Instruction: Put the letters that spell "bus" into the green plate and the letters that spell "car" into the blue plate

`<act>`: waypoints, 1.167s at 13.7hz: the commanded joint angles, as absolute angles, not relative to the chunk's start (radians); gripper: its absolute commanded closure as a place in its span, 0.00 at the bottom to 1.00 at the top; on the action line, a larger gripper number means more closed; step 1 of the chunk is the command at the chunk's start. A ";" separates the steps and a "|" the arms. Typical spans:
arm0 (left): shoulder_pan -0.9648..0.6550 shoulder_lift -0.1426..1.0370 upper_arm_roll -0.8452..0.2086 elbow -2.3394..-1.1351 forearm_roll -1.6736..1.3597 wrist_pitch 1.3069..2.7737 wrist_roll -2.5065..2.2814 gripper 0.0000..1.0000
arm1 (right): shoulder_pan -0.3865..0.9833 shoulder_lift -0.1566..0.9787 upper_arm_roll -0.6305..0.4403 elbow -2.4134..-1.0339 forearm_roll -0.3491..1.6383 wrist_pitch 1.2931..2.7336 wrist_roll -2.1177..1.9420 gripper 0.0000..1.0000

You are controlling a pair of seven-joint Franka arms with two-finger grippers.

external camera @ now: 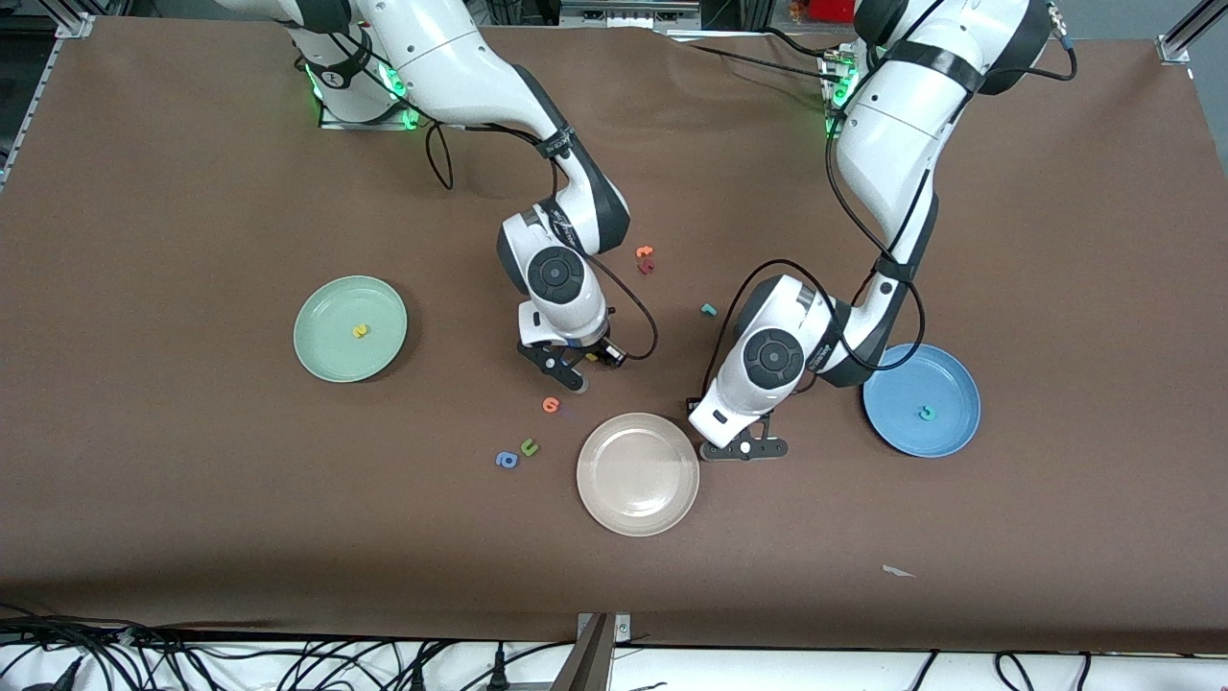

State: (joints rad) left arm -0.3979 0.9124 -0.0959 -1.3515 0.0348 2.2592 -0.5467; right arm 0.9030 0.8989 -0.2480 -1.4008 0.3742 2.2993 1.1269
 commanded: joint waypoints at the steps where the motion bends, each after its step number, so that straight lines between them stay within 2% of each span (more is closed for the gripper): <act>1: -0.416 0.928 -0.081 -1.328 0.023 2.244 -0.561 0.71 | 0.904 0.913 -0.247 -1.387 0.348 2.289 1.129 0.69; 3: -0.414 0.927 -0.081 -1.333 0.025 2.244 -0.560 0.72 | 0.904 0.913 -0.247 -1.387 0.315 2.289 1.129 0.69; 5: -0.413 0.925 -0.081 -1.336 0.050 2.240 -0.560 0.73 | 0.903 0.911 -0.248 -1.387 0.305 2.289 1.129 0.85; 9: -0.411 0.925 -0.081 -1.338 0.052 2.226 -0.560 0.83 | 0.893 0.868 -0.281 -1.381 0.293 2.150 1.034 0.91; 11: -0.403 0.919 -0.081 -1.332 0.054 2.206 -0.551 0.85 | 0.888 0.825 -0.342 -1.379 0.299 2.042 0.924 0.91; 14: -0.371 0.884 -0.048 -1.315 0.049 2.056 -0.444 0.87 | 0.882 0.772 -0.478 -1.387 0.313 1.835 0.670 0.91; 16: -0.312 0.845 -0.043 -1.316 0.054 1.996 -0.332 0.87 | 0.876 0.727 -0.569 -1.455 0.318 1.763 0.469 0.92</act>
